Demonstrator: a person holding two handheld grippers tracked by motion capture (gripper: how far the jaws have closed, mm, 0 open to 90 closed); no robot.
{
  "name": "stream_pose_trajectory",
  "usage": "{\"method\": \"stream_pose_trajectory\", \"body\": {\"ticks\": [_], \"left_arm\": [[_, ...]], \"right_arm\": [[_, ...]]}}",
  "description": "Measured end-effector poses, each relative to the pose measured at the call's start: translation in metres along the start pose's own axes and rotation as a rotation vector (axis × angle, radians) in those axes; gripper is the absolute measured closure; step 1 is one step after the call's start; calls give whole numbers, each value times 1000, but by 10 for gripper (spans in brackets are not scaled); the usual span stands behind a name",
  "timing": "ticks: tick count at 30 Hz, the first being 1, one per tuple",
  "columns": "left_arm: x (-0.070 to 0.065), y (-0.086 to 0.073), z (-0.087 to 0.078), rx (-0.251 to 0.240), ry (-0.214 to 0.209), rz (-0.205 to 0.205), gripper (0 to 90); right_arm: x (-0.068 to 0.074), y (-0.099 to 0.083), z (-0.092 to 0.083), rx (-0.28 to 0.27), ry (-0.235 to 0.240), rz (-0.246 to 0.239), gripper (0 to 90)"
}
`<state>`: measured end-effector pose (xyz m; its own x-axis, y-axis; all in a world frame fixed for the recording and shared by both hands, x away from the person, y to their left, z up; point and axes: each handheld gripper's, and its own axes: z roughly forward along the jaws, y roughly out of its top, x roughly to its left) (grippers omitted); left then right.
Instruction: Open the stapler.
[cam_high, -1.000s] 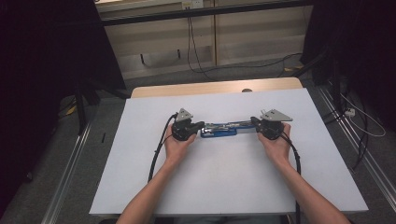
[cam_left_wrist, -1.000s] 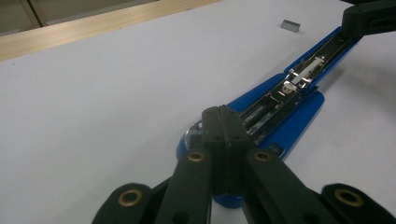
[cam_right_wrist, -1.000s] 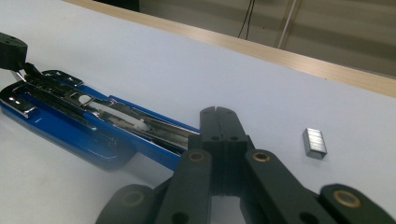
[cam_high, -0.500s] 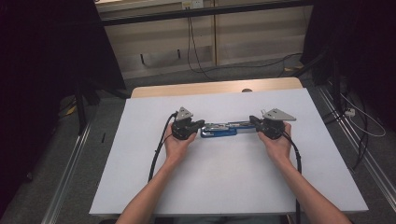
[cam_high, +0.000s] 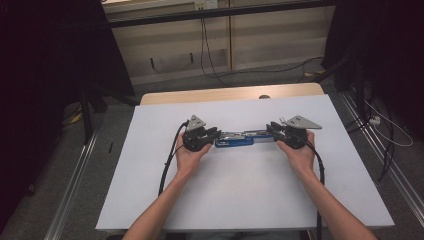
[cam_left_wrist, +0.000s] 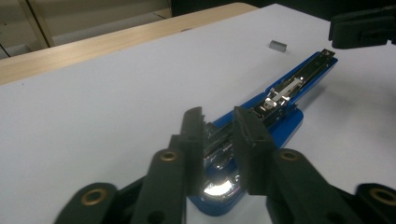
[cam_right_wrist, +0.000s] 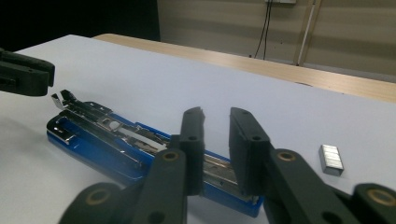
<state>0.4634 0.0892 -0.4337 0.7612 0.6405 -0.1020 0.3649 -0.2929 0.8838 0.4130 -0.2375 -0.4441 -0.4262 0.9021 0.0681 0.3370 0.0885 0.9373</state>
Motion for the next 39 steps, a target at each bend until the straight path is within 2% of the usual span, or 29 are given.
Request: {"method": "stream_pose_trajectory", "body": {"ticks": [3,4,5,6,9,10,11,12,13,15,16,17,19,20,21,23,26,28,31,32,33,35,36,37,39], "left_arm": [[0,1,-5,-1,-3,-8,637],[0,1,-7,-6,0,-5,637],[-1,1,-9,-13,3,-9,578],[0,0,-11,-22,6,-7,578],[-1,-2,-16,-18,23,-13,444],[0,-2,-19,-25,36,-10,387],[0,-2,-19,-25,36,-10,351],[1,-2,-20,-31,57,-9,351],[2,-1,-22,-37,68,-16,265],[2,0,-23,-33,66,-14,245],[1,-1,-24,-23,69,-7,208],[0,-1,-25,-17,71,1,108],[-1,-3,-28,-10,66,-6,81],[-2,-4,-29,-15,64,-14,59],[-2,-5,-31,-10,63,-10,47],[-2,-6,-36,-14,87,-3,41],[1,-9,-43,-36,67,-32,41],[3,-12,-49,-33,73,-33,41],[6,-19,-61,-56,123,-4,37],[6,-19,-61,-56,123,-4,37],[8,-22,-68,-61,122,-15,37],[8,-23,-71,-63,124,-8,37],[8,-24,-75,-69,130,-10,37],[8,-28,-81,-66,155,-16,38],[9,-30,-84,-62,164,-12,39]], "right_arm": [[2,1,-2,-6,10,-3,674],[2,1,-2,-6,10,-3,674],[2,2,-2,-10,14,-8,628],[2,2,-2,-10,14,-8,628],[3,2,-3,-14,15,-8,539],[4,3,-3,-8,33,-9,466],[4,3,-3,-8,33,-9,466],[5,3,-2,-1,42,-13,443],[8,4,-2,2,42,-21,378],[9,4,-2,2,41,-18,360],[9,4,-2,-1,39,-22,324],[10,5,-3,-2,35,-17,265],[9,5,-3,-6,35,-15,242],[8,5,-4,-13,26,-1,169],[7,5,-5,-18,23,2,161],[7,5,-6,-21,26,5,160],[5,6,-9,-30,20,2,125],[5,6,-9,-29,20,-1,118],[4,6,-12,-28,18,-2,100],[4,6,-12,-28,18,-2,100],[3,7,-14,-31,11,-7,93],[2,7,-16,-32,8,-1,89],[2,7,-16,-32,8,-1,89],[1,8,-19,-32,1,-1,86],[1,8,-20,-32,-1,-1,86]]}}
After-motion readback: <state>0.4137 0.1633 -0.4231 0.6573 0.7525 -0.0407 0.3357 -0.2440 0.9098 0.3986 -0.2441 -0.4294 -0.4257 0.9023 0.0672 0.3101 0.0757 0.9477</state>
